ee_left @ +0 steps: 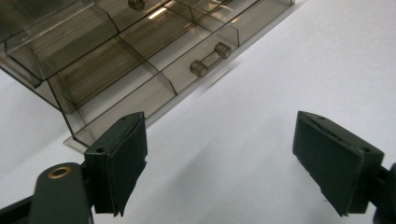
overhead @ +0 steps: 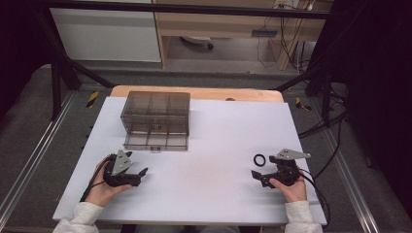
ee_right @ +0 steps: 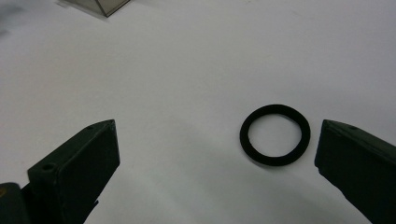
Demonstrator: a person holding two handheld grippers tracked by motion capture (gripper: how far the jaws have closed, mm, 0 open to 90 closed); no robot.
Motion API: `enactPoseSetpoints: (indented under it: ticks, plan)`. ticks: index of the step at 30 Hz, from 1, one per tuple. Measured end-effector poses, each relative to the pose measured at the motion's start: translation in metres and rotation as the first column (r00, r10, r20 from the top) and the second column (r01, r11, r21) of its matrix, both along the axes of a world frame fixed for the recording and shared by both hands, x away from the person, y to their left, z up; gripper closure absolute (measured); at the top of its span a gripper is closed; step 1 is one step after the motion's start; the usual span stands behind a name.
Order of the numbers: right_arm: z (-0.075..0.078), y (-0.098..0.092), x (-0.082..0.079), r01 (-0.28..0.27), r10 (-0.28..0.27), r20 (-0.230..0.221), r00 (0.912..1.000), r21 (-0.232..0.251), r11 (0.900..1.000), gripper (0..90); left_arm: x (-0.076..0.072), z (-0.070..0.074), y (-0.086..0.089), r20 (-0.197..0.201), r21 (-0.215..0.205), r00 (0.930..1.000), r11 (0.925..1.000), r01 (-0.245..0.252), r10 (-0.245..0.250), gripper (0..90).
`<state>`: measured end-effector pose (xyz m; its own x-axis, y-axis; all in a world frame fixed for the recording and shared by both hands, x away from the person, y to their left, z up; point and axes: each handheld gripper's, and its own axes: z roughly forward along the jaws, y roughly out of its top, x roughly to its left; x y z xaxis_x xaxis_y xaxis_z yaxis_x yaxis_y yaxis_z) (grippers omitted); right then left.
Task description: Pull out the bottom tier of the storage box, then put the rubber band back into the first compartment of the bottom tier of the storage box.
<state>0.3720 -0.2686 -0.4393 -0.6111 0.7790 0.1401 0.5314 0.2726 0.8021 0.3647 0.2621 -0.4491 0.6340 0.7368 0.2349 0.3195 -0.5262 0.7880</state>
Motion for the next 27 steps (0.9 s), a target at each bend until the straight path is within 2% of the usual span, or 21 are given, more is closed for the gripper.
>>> enactPoseSetpoints:
  ticks: [6, 13, 18, 27]
  plan:
    - [0.003, 0.003, 0.005, 0.01, -0.01, 0.003, 0.9999, -0.024, 1.0, 0.6, -0.001, 0.001, 0.006, -0.053, -0.06, 0.9982, 0.9977, -0.031, 0.028, 15.5]
    - [0.004, 0.006, 0.009, 0.024, -0.024, 0.003, 0.9997, -0.05, 0.998, 0.8, -0.003, 0.002, 0.01, -0.089, -0.115, 0.9952, 0.9919, -0.052, 0.042, 14.4]
    - [0.005, 0.006, 0.012, 0.04, -0.04, 0.003, 0.9992, -0.056, 0.998, 1.1, -0.004, 0.002, 0.013, -0.11, -0.132, 0.9928, 0.9892, -0.063, 0.049, 13.6]
    - [0.007, 0.007, 0.021, 0.067, -0.068, -0.009, 0.9977, -0.083, 0.994, 2.6, -0.005, 0.003, 0.017, -0.12, -0.154, 0.9916, 0.9858, -0.066, 0.047, 12.5]
